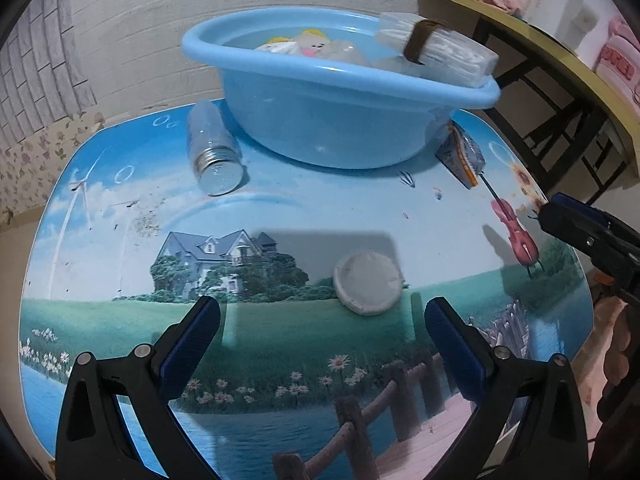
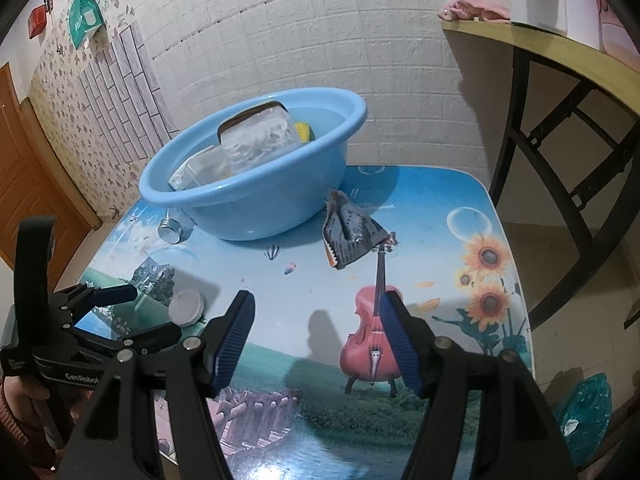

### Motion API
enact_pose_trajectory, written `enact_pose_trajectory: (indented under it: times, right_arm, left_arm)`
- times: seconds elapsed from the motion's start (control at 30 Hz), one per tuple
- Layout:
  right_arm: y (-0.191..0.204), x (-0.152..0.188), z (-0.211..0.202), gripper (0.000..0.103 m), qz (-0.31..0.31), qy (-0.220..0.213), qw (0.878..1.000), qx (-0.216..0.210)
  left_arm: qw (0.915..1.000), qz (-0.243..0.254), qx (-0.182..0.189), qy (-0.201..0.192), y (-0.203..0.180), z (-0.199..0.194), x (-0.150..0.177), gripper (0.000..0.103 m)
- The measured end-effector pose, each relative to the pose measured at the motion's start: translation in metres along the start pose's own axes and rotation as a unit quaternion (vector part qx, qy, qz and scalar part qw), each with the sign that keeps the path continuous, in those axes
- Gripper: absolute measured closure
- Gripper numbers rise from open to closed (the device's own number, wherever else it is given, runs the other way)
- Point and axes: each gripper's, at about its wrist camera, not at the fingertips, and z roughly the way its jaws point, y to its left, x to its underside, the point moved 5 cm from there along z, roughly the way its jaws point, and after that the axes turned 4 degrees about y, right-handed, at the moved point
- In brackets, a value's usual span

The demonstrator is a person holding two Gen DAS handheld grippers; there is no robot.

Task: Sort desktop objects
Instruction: 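Withdraw both open grippers from the basin back over the table, then close the left gripper on the white round lid while the right approaches the silver packet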

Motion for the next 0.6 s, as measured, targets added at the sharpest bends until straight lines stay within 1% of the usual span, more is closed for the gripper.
enact_pose_trajectory:
  times: [0.07,0.17,0.23,0.37,0.4,0.43,0.47,0.5,0.53,0.6]
  right_arm:
    - [0.0,0.0,0.002,0.038,0.0,0.002,1.0,0.0]
    - [0.0,0.001,0.004,0.036,0.0,0.005,1.0,0.001]
    - [-0.001,0.001,0.004,0.032,0.001,0.006,1.0,0.004]
    - [-0.002,0.001,0.006,0.028,0.003,0.005,1.0,0.006]
    - [-0.002,0.001,0.006,0.024,0.003,0.005,1.0,0.006]
    - [-0.003,0.0,0.007,0.017,0.004,0.004,1.0,0.009]
    - [-0.004,0.0,0.008,0.012,0.008,0.001,1.0,0.014]
    - [-0.007,-0.001,0.007,0.005,0.018,-0.007,0.999,0.025]
    - [-0.009,-0.002,0.006,0.001,0.022,-0.014,0.999,0.028]
    - [-0.012,-0.004,0.003,0.0,0.029,-0.025,0.999,0.029]
  left_arm:
    - [0.9999,0.008,-0.007,0.0,-0.003,0.002,0.0,0.0]
    - [1.0,0.007,-0.005,-0.001,-0.002,0.003,-0.001,0.0]
    - [1.0,0.006,-0.002,0.001,0.0,0.004,-0.001,0.0]
    - [0.9999,0.01,-0.007,0.002,0.0,0.006,0.0,0.0]
    - [0.9999,0.01,-0.01,0.001,0.0,0.007,0.0,0.0]
    - [0.9999,0.007,-0.013,0.0,0.0,0.008,0.0,0.0]
    - [0.9999,0.006,-0.014,-0.001,0.001,0.007,0.0,0.0]
    - [0.9999,0.003,-0.013,-0.002,0.001,0.007,0.0,0.0]
    - [0.9999,0.002,-0.012,-0.002,0.002,0.007,0.0,0.0]
    - [0.9999,0.0,-0.01,-0.003,0.004,0.006,0.001,0.0]
